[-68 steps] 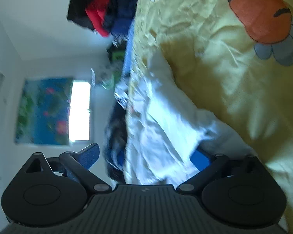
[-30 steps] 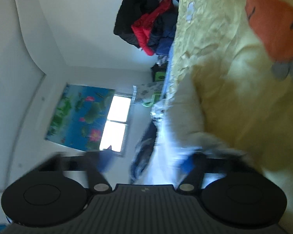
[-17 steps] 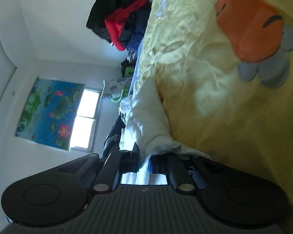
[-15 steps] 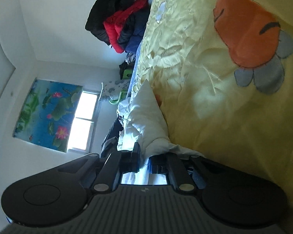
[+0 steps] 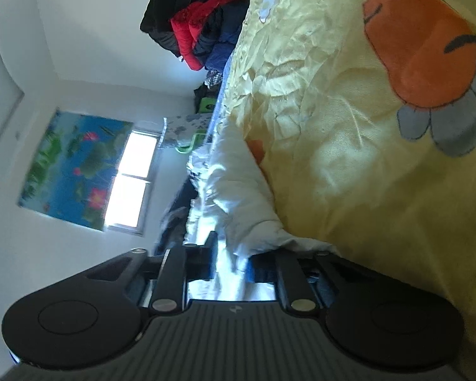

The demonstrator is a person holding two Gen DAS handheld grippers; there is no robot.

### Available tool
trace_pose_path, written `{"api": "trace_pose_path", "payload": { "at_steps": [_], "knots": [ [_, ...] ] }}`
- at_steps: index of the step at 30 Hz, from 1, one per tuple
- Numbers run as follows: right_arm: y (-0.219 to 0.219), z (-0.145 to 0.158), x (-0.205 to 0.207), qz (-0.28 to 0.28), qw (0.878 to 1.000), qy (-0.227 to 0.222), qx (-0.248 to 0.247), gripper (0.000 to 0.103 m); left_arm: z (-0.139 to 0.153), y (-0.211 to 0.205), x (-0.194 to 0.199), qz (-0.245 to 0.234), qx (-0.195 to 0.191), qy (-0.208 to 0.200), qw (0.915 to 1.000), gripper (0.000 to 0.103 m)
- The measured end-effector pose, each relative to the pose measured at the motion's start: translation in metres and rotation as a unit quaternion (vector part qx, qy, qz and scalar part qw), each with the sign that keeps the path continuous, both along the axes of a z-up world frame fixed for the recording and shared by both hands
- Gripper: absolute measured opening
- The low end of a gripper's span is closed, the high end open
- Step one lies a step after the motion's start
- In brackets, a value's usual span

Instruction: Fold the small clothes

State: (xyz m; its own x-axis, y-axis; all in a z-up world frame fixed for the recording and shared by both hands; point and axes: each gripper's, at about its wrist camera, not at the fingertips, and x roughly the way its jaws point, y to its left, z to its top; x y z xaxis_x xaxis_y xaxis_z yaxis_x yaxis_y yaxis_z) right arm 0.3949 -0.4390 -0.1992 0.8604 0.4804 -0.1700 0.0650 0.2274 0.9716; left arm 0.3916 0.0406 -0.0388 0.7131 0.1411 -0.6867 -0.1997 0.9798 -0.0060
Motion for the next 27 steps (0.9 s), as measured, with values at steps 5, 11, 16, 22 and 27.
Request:
{"api": "trace_pose_path", "payload": {
  "at_steps": [5,11,16,22,27],
  "knots": [
    [0.014,0.039,-0.007,0.034,0.996,-0.016,-0.083,0.094,0.041,-0.011,-0.04,0.058,0.032,-0.17,0.9832,0.084],
    [0.055,0.099,-0.038,0.102,0.965,-0.071,-0.23,0.095,0.014,-0.06,-0.023,-0.037,0.051,-0.177,0.9822,0.084],
    [0.075,0.147,-0.037,0.089,0.917,-0.148,-0.36,0.103,-0.019,-0.081,0.012,-0.061,0.05,-0.146,0.986,0.084],
    [0.111,0.133,0.071,0.133,0.863,-0.065,-0.483,0.097,-0.062,-0.093,0.04,-0.061,0.09,-0.075,0.9912,0.085],
    [0.141,0.085,0.127,0.196,0.814,0.002,-0.547,0.101,-0.078,-0.085,0.038,-0.069,0.068,-0.07,0.9928,0.085]
  ]
}}
